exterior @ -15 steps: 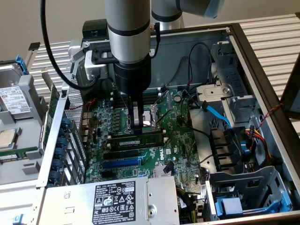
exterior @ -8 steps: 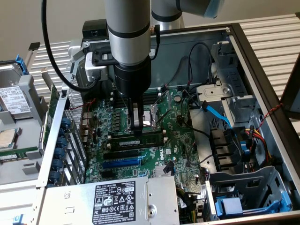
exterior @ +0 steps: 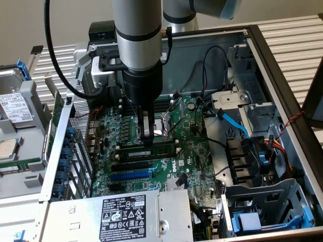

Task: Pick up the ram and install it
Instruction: 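Press down the ram until it locks into place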

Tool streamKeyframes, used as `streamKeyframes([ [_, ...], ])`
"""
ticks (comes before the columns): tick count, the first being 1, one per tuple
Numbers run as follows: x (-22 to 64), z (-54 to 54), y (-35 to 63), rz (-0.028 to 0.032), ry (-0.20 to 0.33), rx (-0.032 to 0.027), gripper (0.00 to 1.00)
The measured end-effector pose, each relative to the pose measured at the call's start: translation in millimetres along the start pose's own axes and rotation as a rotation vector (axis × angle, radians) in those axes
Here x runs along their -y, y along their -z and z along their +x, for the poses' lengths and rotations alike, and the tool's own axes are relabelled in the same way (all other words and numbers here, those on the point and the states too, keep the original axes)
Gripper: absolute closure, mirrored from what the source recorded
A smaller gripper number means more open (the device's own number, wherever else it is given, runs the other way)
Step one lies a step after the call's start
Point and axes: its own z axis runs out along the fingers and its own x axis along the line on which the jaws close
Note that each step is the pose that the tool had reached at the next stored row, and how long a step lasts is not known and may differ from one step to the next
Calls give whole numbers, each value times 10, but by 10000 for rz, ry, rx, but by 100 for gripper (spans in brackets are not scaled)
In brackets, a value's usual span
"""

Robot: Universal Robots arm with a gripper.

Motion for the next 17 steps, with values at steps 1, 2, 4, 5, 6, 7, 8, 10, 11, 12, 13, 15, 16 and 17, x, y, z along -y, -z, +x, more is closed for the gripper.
streamKeyframes([
  [1,-1,1,-4,1,0,1,89],
  [2,-1,1,-8,1,1,1,89],
  [4,0,0,-17,0,1,-1,89],
  [5,0,0,-21,0,0,0,89],
  [6,0,1,-24,0,0,-2,89],
  [7,0,1,-26,-1,1,-3,89],
  [8,0,1,-29,-2,1,-4,89],
  [10,0,1,-33,-2,1,-3,89],
  [11,0,1,-34,-1,0,-2,89],
  [12,0,2,-35,1,-1,0,89],
  [13,-1,6,-35,1,-1,0,89],
  [15,0,16,-35,0,0,0,89],
  [16,0,17,-35,1,-1,1,89],
  [17,0,17,-35,0,-1,0,89],
])
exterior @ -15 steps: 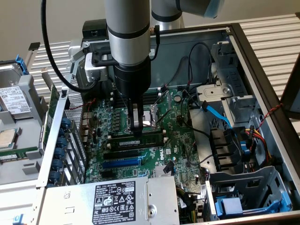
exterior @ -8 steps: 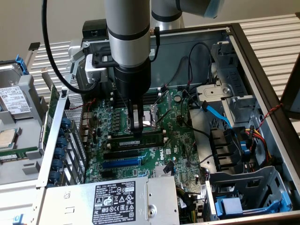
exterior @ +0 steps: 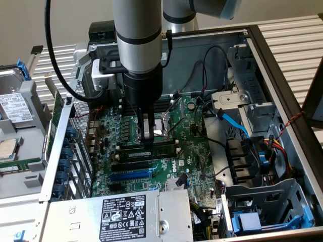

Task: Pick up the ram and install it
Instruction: 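Press down the ram until it locks into place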

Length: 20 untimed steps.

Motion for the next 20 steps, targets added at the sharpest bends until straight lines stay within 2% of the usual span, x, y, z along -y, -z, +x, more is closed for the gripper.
streamKeyframes([
  [11,-2,2,0,1,2,3,89],
  [20,-9,3,0,0,2,59,89],
])
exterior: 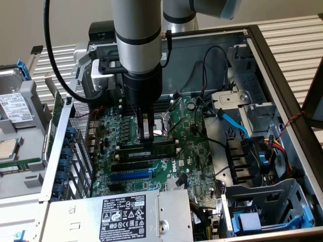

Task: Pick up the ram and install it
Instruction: 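Press down the ram until it locks into place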

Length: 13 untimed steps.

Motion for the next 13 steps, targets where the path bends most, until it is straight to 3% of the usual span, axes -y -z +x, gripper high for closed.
streamKeyframes([
  [13,0,10,-9,-1,2,28,89],
])
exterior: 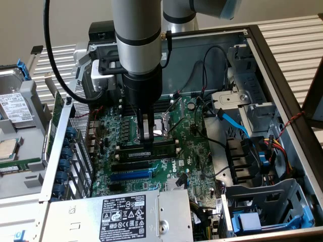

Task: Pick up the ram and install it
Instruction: 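Press down the ram until it locks into place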

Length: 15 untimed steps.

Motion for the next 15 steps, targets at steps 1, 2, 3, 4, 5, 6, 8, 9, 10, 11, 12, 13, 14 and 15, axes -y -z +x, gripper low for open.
streamKeyframes([
  [1,0,0,-3,-2,0,2,89],
  [2,0,0,-6,-2,0,7,89],
  [3,1,0,-10,-1,0,14,89],
  [4,1,0,-15,3,1,24,89],
  [5,1,0,-16,2,1,29,89],
  [6,2,2,-17,0,1,33,89],
  [8,1,6,-18,0,1,36,89],
  [9,1,8,-19,-1,1,37,89],
  [10,1,9,-19,-4,1,37,89],
  [11,1,9,-20,-6,0,37,89],
  [12,0,10,-22,-10,0,41,89],
  [13,0,11,-23,-12,-1,40,89],
  [14,-1,11,-23,-17,0,40,89],
  [15,-1,12,-23,-22,0,41,89],
])
